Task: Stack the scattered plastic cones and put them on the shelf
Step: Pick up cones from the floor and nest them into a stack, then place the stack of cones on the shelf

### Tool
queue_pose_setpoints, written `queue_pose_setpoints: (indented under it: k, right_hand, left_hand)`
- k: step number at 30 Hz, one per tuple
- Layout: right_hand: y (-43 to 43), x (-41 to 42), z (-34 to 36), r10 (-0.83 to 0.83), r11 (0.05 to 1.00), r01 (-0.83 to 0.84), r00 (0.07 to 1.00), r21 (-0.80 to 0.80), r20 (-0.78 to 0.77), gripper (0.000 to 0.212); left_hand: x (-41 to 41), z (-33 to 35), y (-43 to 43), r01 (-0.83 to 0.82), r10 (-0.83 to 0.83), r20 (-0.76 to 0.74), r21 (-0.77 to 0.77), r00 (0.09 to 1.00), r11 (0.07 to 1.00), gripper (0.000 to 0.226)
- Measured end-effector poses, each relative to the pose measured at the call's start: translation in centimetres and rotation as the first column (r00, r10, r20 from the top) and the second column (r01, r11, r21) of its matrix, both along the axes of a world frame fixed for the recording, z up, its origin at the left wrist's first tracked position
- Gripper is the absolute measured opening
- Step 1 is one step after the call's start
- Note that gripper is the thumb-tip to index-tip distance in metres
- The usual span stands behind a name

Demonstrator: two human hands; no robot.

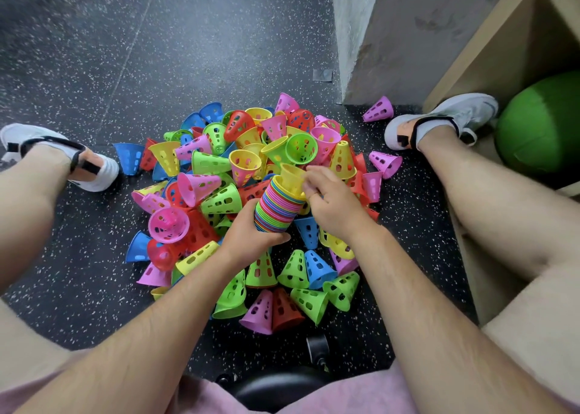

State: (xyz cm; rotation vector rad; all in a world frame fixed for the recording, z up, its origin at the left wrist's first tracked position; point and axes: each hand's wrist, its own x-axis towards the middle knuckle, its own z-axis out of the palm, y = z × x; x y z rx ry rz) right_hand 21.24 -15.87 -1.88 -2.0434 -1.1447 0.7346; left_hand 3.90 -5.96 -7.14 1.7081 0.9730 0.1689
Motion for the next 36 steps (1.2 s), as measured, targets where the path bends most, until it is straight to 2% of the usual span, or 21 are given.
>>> queue_pose_setpoints:
  k: [4, 9, 16, 19, 27, 33, 36]
  right_hand:
    - [-0.1, -1.5, -0.2, 0.004, 1.000, -0.006, 0.997, -0.028, -0.078, 0.040]
    - [-0.6, -1.3, 1.3, 0.012, 1.000, -0.013, 0.999, -0.020, -0.053, 0.054]
    - [-1.8, 1.0, 7.4, -0.104, 0.973, 0.095, 0.994, 0.212, 0.034, 0.044]
    - [-3.3, 2.1, 11.1, -0.179, 0.932, 0.149, 0.982, 0.332, 0.063, 0.039]
    - [-7.3, 5.3, 21.7, -0.381, 0.829, 0.203, 0.887, 0.521, 0.262, 0.047]
    - [-8.7, 8.2, 34.8, -0.453, 0.779, 0.105, 0.776, 0.618, 0.439, 0.069]
    - [-9.3, 9.9, 41.5, -0.520, 0.776, 0.113, 0.672, 0.621, 0.528, 0.082]
  left_hand:
    - [0.1, 0.1, -0.1, -0.016, 0.016, 0.034, -0.008, 0.999, 1.000, 0.069]
    - [0.2, 1.2, -0.2, -0.039, 0.043, 0.108, -0.046, 0.993, 0.998, 0.072]
    - [3.0, 8.2, -0.4, 0.036, 0.017, 0.356, -0.141, 0.934, 0.989, 0.090]
    - [4.3, 11.4, -0.2, 0.105, -0.043, 0.439, -0.118, 0.897, 0.987, 0.094]
    - [8.4, 22.7, -1.4, 0.071, -0.040, 0.638, -0.023, 0.769, 0.997, 0.083]
    - [12.9, 37.4, 0.0, 0.002, -0.096, 0.814, 0.117, 0.573, 0.993, 0.051]
    - [15.5, 45.0, 0.6, 0.055, -0.138, 0.867, 0.128, 0.479, 0.990, 0.054]
